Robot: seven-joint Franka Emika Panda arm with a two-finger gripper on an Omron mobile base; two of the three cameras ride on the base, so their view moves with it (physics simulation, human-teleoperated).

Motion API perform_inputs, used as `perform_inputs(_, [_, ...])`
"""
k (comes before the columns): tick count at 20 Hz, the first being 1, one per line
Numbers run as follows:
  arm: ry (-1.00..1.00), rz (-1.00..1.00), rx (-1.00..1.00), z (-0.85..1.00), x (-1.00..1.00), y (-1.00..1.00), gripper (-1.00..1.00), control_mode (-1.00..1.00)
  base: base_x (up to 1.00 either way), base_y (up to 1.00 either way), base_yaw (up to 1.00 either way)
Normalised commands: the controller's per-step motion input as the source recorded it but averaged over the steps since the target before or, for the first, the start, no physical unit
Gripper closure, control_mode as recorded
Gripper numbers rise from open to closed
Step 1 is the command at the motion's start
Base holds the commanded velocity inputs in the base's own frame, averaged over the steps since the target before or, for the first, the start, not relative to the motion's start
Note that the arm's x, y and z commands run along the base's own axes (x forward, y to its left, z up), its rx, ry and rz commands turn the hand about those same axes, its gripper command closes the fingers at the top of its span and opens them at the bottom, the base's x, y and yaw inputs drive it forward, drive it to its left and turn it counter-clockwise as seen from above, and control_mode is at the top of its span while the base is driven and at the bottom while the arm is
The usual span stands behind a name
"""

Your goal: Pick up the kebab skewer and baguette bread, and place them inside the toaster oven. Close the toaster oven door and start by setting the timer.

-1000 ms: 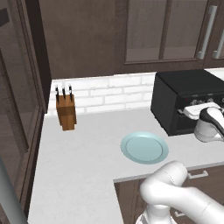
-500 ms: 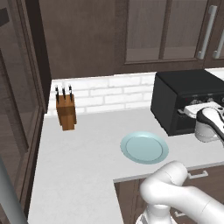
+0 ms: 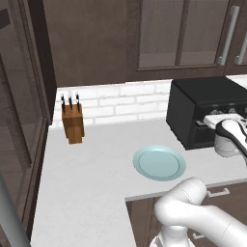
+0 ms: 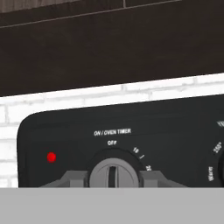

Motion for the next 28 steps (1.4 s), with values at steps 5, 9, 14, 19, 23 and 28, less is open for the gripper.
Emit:
perform_inputs(5, [0.00, -0.05, 0.27, 0.06, -0.04, 0.00, 1.00, -1.00, 0.00, 0.00, 0.00])
perform_inputs(9, [0.01, -0.05, 0.31, 0.09, 0.00, 0.00, 1.00, -1.00, 0.00, 0.00, 0.00])
perform_inputs(14, [0.03, -0.04, 0.33, 0.06, 0.00, 0.00, 1.00, -1.00, 0.00, 0.00, 0.00])
perform_inputs(19, [0.03, -0.02, 0.35, 0.06, 0.00, 0.00, 1.00, -1.00, 0.00, 0.00, 0.00])
perform_inputs(23, [0.03, -0.01, 0.35, 0.03, 0.00, 0.00, 1.00, -1.00, 0.00, 0.00, 0.00])
perform_inputs(28, [0.05, 0.00, 0.36, 0.03, 0.00, 0.00, 1.00, -1.00, 0.00, 0.00, 0.00])
